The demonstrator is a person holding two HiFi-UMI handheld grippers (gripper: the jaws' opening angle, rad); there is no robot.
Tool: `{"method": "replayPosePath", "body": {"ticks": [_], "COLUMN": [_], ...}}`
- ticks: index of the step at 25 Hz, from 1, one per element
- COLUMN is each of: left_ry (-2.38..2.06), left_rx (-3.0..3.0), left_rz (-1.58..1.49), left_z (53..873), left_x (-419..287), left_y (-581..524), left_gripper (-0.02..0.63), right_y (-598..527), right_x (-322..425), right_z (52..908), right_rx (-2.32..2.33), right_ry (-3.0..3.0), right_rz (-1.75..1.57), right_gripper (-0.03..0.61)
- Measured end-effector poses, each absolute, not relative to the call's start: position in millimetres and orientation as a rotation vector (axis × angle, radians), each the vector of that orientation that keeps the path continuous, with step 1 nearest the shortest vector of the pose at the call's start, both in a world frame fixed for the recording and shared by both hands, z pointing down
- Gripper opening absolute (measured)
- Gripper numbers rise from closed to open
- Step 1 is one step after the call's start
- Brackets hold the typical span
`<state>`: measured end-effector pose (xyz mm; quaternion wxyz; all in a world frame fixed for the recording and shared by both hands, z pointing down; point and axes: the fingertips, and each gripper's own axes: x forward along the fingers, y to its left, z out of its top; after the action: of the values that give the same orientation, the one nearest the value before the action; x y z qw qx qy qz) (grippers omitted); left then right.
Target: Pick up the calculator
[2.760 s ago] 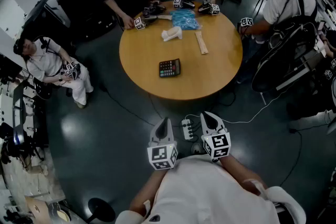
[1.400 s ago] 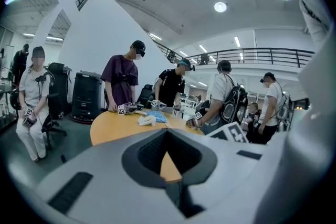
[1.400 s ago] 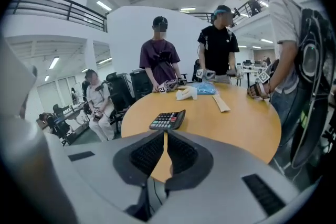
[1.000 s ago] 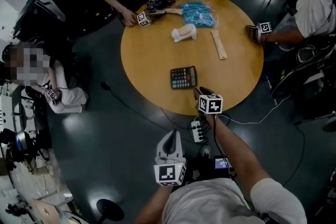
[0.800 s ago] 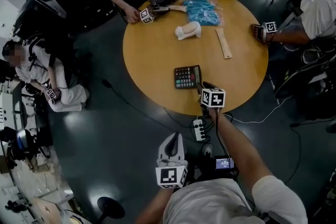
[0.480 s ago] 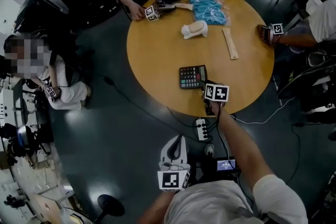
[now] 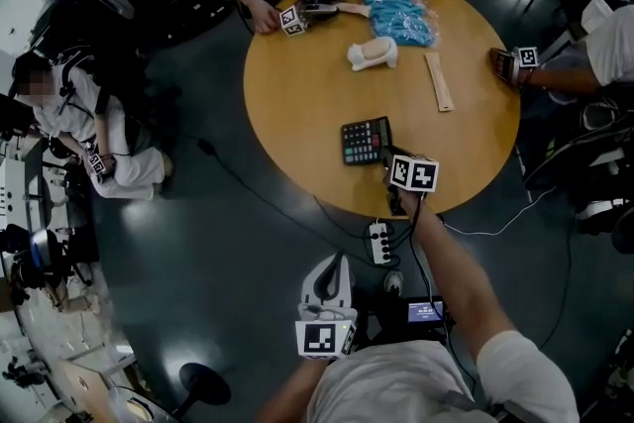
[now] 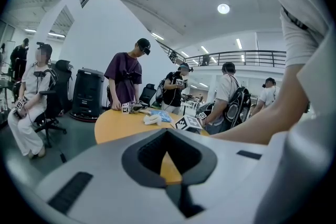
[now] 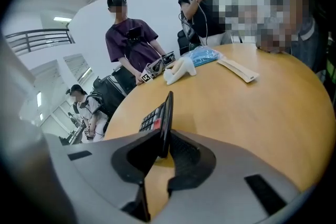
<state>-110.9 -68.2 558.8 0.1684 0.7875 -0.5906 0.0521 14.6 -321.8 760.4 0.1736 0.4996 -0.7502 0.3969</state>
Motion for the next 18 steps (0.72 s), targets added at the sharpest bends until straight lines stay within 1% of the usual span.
{"method": "replayPosePath", "body": {"ticks": [5, 12, 18], "left_ry": [-1.677, -1.683, -1.695], "left_rx": [2.265, 2.281, 2.276], "left_rz": [0.138, 0.126, 0.135], "left_z": [549.5, 547.5, 543.2], "left_x": [-101.6, -91.0, -80.2], "left_y": [-59.4, -47.9, -36.3], "left_gripper": [0.006, 0.006, 0.006], "right_y": [-307.3, -259.2, -178.2], "right_x": [11.9, 46.5, 84.5], "right_z": [733.1, 709.4, 669.9], "right_rx": [1.395, 1.405, 1.433], "right_ry": [-2.180, -2.120, -2.112], "right_rz": [0.959, 0.666, 0.600], "right_gripper": [0.051, 0.051, 0.051]}}
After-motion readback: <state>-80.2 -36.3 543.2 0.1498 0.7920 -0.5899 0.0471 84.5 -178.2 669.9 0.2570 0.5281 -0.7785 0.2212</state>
